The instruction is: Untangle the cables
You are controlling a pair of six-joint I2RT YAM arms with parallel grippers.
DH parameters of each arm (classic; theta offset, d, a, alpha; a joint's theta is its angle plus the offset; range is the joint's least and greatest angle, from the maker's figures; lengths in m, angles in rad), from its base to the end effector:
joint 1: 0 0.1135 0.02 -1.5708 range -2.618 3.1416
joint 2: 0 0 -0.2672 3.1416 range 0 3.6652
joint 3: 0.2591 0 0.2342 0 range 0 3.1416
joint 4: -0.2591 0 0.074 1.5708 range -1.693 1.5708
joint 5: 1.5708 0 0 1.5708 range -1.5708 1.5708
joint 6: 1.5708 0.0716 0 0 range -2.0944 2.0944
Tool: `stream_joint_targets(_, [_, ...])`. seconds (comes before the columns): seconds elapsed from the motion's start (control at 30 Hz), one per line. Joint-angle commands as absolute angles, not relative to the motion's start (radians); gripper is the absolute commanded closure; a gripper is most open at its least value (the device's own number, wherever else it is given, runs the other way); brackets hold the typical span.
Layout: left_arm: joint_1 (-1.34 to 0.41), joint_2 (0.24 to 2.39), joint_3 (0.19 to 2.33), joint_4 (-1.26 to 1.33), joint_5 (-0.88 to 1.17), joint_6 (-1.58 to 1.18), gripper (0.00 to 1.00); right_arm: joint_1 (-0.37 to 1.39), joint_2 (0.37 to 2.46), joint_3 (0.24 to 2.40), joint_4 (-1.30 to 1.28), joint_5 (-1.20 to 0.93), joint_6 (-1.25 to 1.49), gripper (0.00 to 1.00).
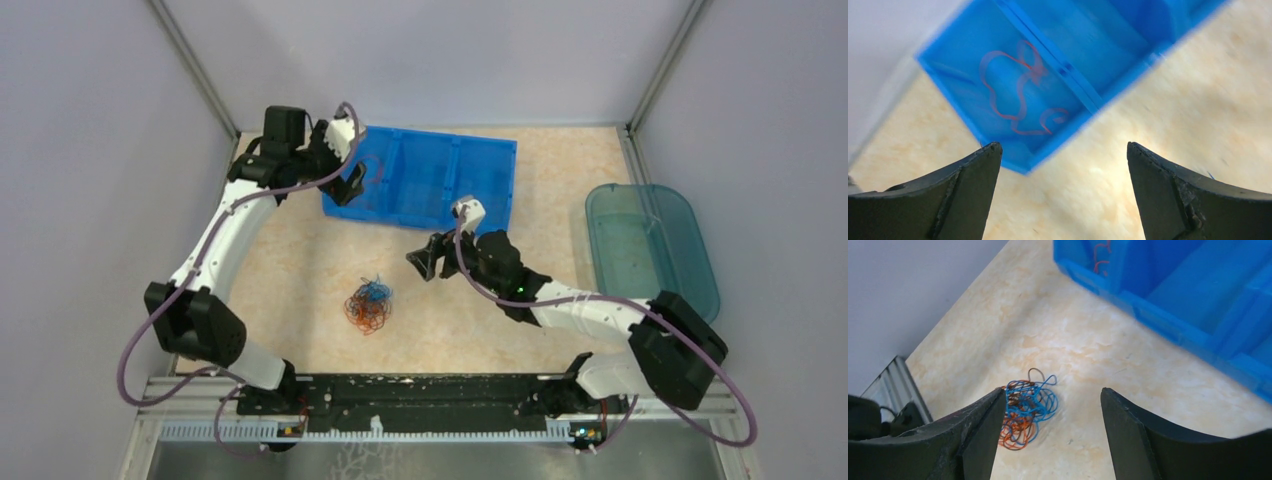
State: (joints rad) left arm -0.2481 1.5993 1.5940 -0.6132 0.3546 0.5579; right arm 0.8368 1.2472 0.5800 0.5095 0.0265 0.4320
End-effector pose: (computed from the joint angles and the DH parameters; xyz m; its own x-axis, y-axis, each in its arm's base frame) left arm 0.3519 -0.1148 0.3576 -0.2097 0.5653 -0.7978 0.7256 0.6369 0.2605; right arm 0.1982 0.2169 0.2510 -0.3990 0.1826 -0.8986 -0.6141 0.6746 0.4097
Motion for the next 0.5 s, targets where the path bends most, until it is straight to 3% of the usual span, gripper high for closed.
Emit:
stream_joint_targets(0.0, [-0.242,1.436,1.385,-0.771,0.533,0.663,0.0,0.896,1.344,0.663,0.578,-0.135,0.405,0.32])
stream_joint_targets(0.2, [-0.243,1.273,1.092,-0.819,0.639,0.752,0.07,0.945,1.424,0.642,0.674,-0.112,0.461,0.42])
stream_joint_targets(0.47, [-0.245,1.298,0.957,-0.908,0.631,0.971,0.22,0.945,1.341,0.58,0.624,-0.038,0.479,0.43])
